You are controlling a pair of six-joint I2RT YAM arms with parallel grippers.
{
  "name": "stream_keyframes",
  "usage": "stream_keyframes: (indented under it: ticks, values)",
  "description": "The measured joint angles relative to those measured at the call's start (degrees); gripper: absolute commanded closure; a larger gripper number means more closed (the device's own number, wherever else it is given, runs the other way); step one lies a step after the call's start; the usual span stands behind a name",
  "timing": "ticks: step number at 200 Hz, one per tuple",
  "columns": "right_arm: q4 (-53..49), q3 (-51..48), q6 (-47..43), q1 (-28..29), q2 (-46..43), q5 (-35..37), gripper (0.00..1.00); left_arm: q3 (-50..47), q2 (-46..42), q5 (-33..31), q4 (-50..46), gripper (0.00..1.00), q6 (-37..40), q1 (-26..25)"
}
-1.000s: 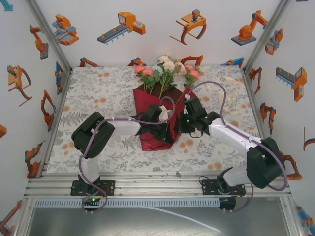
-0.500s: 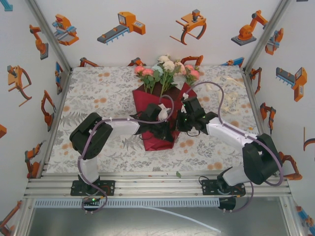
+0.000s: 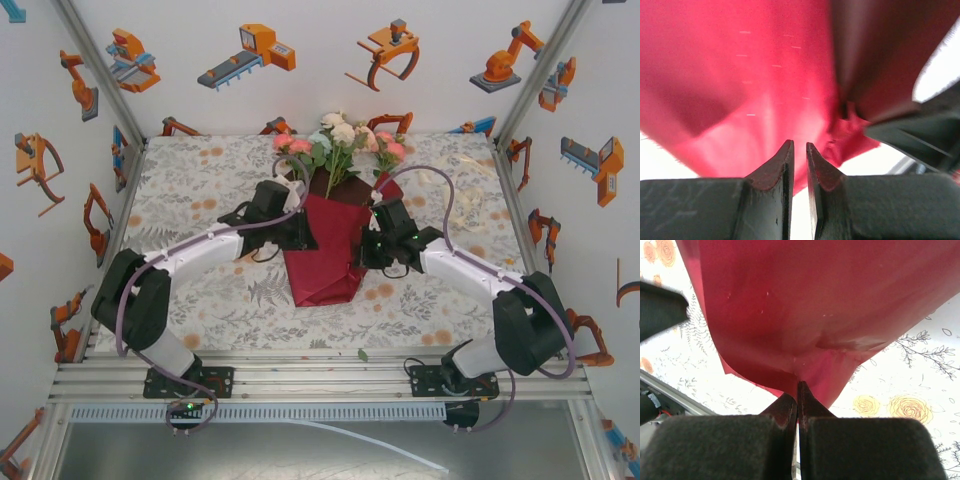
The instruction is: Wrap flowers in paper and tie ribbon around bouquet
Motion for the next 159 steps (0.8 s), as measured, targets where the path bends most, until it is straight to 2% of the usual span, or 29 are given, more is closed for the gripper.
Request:
stream_keyframes:
  ticks: [24, 67, 159]
  values:
    - [0.1, 1.6, -0.5, 0.0, 1.0, -2.2, 0.93, 0.0, 3.7, -1.0, -0.4, 0.79, 1.2, 1.2]
    - [1.8, 5.0, -0.5, 0.0, 4.9, -5.7, 0.92, 0.0, 11.3, 2.9, 3.2, 0.81, 0.7, -2.1]
    - [9.7, 8.5, 0.3, 3.0, 18.3, -15.8, 0.88, -0.9, 14.1, 4.2, 9.4, 0.85, -2.7, -2.5]
